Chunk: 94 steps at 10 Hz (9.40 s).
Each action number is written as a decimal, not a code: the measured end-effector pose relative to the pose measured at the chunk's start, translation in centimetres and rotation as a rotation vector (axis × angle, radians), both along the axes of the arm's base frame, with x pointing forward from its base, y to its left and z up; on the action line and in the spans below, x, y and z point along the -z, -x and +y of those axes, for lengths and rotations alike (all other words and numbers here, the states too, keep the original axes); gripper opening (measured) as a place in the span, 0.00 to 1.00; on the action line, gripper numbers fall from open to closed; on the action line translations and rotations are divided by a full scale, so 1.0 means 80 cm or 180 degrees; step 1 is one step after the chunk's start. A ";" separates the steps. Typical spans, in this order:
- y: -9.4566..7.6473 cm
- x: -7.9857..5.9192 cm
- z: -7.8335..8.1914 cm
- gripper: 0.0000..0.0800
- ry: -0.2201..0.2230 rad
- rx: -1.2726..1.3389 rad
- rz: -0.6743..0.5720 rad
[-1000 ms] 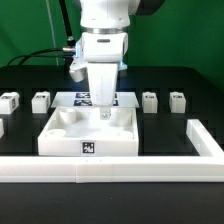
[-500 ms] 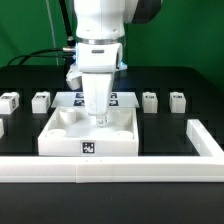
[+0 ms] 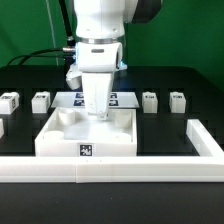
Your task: Assemble square table
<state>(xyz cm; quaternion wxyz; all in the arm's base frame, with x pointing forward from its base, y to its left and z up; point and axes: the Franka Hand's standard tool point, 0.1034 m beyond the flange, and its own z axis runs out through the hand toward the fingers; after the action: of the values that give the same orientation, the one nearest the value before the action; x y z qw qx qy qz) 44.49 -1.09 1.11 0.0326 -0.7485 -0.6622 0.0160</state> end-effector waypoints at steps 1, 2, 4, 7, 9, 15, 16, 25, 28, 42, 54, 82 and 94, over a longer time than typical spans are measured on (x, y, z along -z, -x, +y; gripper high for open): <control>0.000 0.000 0.000 0.08 0.0000 0.0000 -0.0001; 0.000 0.000 0.000 0.08 0.0000 0.0000 -0.0002; -0.001 0.000 0.000 0.08 0.0000 0.0000 -0.0003; -0.006 -0.003 0.004 0.08 -0.0005 -0.0062 -0.0027; -0.021 -0.006 0.024 0.08 -0.0028 -0.0191 -0.0079; -0.042 0.001 0.051 0.08 -0.0076 -0.0220 -0.0122; -0.042 0.001 0.051 0.08 -0.0077 -0.0220 -0.0123; -0.061 0.001 0.116 0.08 -0.0141 -0.0288 -0.0171; -0.061 0.000 0.116 0.08 -0.0141 -0.0261 -0.0178; -0.033 -0.063 0.145 0.81 -0.0057 0.0738 -0.0307; 0.002 -0.055 0.169 0.81 -0.0097 0.3802 -0.0040; 0.108 -0.004 0.235 0.81 0.2143 0.4185 0.2125; 0.111 -0.001 0.234 0.36 0.2165 0.4169 0.2155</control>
Offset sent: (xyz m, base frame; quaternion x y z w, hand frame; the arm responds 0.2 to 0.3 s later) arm 0.0000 0.0000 0.0000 0.0000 0.0000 0.0000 1.0000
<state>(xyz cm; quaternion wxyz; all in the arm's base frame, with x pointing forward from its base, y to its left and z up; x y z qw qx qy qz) 35.63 17.59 1.20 0.0046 -0.9077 -0.0030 0.4196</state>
